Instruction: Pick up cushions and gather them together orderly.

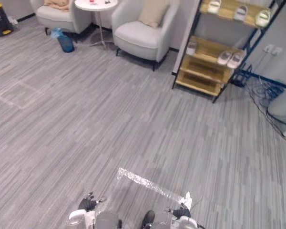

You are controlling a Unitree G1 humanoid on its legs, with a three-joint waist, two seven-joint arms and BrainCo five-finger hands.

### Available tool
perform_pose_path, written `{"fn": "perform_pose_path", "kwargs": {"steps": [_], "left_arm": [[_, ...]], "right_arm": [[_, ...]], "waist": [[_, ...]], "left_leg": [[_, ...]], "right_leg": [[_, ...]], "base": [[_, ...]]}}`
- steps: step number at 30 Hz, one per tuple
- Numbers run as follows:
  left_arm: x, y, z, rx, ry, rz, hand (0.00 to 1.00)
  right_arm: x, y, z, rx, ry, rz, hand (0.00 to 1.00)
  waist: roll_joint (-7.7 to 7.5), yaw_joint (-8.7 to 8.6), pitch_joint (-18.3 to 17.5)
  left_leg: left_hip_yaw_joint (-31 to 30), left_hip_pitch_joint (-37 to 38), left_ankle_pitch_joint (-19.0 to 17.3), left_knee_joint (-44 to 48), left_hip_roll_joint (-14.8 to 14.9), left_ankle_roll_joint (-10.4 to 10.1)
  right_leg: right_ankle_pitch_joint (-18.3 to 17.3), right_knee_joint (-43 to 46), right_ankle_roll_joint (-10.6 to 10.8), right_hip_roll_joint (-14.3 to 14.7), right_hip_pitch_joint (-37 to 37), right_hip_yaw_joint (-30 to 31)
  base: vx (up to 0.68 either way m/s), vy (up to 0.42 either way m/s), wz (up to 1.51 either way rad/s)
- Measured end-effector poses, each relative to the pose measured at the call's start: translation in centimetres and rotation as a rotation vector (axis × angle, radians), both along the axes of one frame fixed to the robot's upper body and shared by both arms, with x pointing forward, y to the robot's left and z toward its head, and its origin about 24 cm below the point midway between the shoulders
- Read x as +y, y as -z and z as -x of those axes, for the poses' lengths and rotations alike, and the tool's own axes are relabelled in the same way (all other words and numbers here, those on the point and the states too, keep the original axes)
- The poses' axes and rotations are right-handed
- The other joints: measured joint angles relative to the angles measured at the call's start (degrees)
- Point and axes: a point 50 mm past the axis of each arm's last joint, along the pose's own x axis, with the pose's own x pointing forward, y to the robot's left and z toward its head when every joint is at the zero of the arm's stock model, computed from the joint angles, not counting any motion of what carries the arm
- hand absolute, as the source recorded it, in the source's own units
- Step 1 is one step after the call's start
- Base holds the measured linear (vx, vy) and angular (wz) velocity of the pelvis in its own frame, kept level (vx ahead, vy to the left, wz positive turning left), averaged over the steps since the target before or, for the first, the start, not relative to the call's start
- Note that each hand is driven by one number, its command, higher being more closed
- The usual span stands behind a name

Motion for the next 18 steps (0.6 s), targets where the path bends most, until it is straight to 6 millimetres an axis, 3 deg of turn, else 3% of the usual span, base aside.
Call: {"fn": "perform_pose_path", "kwargs": {"steps": [1, 2, 3, 4, 9, 18], "left_arm": [[-0.1, 0.0, -0.1, -0.003, 0.002, 0.005, 0.00], [-0.1, 0.0, -0.1, -0.003, 0.002, 0.005, 0.00], [0.1, 0.1, 0.0, 0.007, 0.008, -0.006, 0.00], [0.1, 0.0, -0.2, 0.009, 0.030, -0.014, 0.00], [-0.2, 0.2, 0.0, 0.021, 0.028, -0.004, 0.00], [-0.2, 0.6, 0.7, 0.057, 0.038, -0.005, 0.00]], "right_arm": [[-0.1, -0.1, -0.2, -0.006, 0.000, 0.002, 0.00], [-0.1, -0.1, -0.2, -0.006, 0.000, 0.002, 0.00], [0.6, 0.1, 0.2, 0.004, 0.002, -0.016, 0.00], [0.8, 0.5, 1.2, 0.030, 0.011, -0.025, 0.00], [1.3, 0.8, 2.2, 0.054, 0.020, -0.039, 0.00], [0.6, 1.0, 3.2, 0.073, 0.075, -0.037, 0.00]], "waist": [[0.24, 0.08, 0.2], [0.24, 0.08, 0.2], [-1.07, 1.10, -0.7], [-2.21, 0.93, -1.3], [-1.82, 1.04, -1.2], [-1.57, 0.81, -2.4]], "left_leg": [[-1.6, -0.2, 4.9, -3.5, 0.0, -2.2], [-1.6, -0.2, 4.9, -3.5, 0.0, -2.2], [-0.1, 2.2, 7.8, -8.4, -2.1, -0.4], [1.1, 3.4, 8.6, -10.3, -3.2, 0.3], [2.5, 8.3, 8.6, -12.8, -5.9, 0.4], [0.1, 11.0, 9.0, -14.8, -6.7, 1.1]], "right_leg": [[-0.6, 0.7, 1.1, -0.2, -0.1, 1.0], [-0.6, 0.7, 1.1, -0.2, -0.1, 1.0], [-0.6, 0.7, 2.4, -1.8, -0.3, 3.4], [-0.8, 0.2, 3.3, -3.3, 0.1, 3.6], [-0.6, -2.6, 4.4, -6.0, 4.5, 5.0], [-0.5, -5.6, 4.6, -5.7, 6.9, 5.6]], "base": [[0.15, 0.173, -0.36], [0.16, 0.145, -0.31], [0.20, 0.092, -0.14], [0.29, 0.156, -0.19], [0.18, 0.109, -0.10], [0.06, -0.010, -0.02]]}}
